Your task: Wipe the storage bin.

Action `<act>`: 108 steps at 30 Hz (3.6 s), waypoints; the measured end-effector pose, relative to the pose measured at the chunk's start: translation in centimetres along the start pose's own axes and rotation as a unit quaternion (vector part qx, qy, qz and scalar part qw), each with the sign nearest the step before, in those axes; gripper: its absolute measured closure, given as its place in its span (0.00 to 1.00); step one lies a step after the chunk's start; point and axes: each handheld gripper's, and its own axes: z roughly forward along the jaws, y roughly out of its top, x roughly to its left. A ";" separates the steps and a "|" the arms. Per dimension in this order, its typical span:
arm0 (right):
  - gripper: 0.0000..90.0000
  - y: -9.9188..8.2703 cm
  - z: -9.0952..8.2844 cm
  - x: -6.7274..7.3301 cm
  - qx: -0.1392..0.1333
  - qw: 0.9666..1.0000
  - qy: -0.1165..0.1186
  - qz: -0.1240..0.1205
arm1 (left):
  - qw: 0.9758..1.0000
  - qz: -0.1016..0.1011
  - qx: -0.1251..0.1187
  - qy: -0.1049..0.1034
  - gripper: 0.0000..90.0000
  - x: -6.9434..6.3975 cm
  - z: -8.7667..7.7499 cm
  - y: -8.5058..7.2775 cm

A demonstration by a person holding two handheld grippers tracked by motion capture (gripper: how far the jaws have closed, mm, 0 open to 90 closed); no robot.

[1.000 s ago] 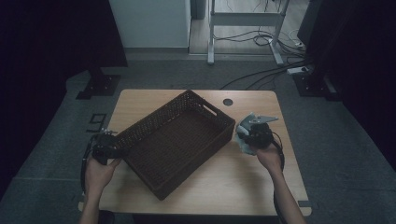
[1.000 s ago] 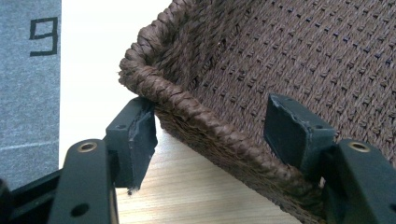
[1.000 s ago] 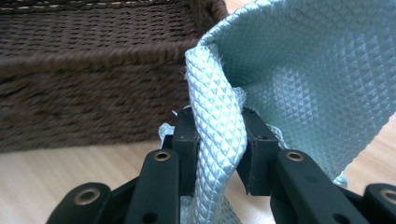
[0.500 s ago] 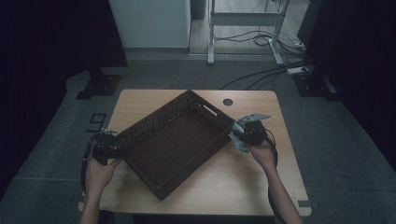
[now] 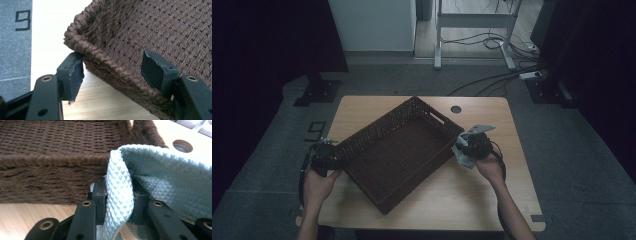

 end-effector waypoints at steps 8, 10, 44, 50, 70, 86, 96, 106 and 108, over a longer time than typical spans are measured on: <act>0.77 0.2 0.2 1.3 0.001 1.000 0.015 -0.013 | 1.000 -0.001 0.000 0.000 0.39 0.0 0.0 0.0; 0.77 0.2 0.2 1.6 0.001 1.000 0.016 -0.014 | 1.000 0.000 0.000 0.000 0.39 0.0 0.0 0.0; 0.77 0.1 0.2 6.7 0.004 0.996 0.075 -0.053 | 1.000 -0.001 -0.001 0.001 0.39 0.0 0.0 0.0; 0.77 0.1 0.0 7.7 0.003 0.995 0.078 -0.059 | 1.000 -0.001 -0.001 0.001 0.39 0.0 0.0 0.0; 0.77 -0.3 -0.6 9.9 -0.003 0.993 0.103 -0.062 | 1.000 -0.002 0.000 0.002 0.39 -0.1 -0.1 0.0; 0.76 -0.1 -0.4 12.8 -0.003 0.987 0.137 -0.081 | 1.000 -0.004 -0.001 0.002 0.39 -0.2 -0.1 -0.1; 0.76 -0.1 -0.2 14.8 -0.001 0.983 0.155 -0.093 | 1.000 -0.004 -0.001 0.002 0.39 -0.2 -0.1 -0.1; 0.76 -0.1 -0.2 16.1 0.000 0.980 0.169 -0.101 | 1.000 -0.004 0.000 0.003 0.39 -0.2 -0.1 -0.1; 0.76 -0.1 -0.1 16.4 0.001 0.979 0.174 -0.104 | 1.000 -0.004 0.000 0.003 0.39 -0.2 -0.1 -0.1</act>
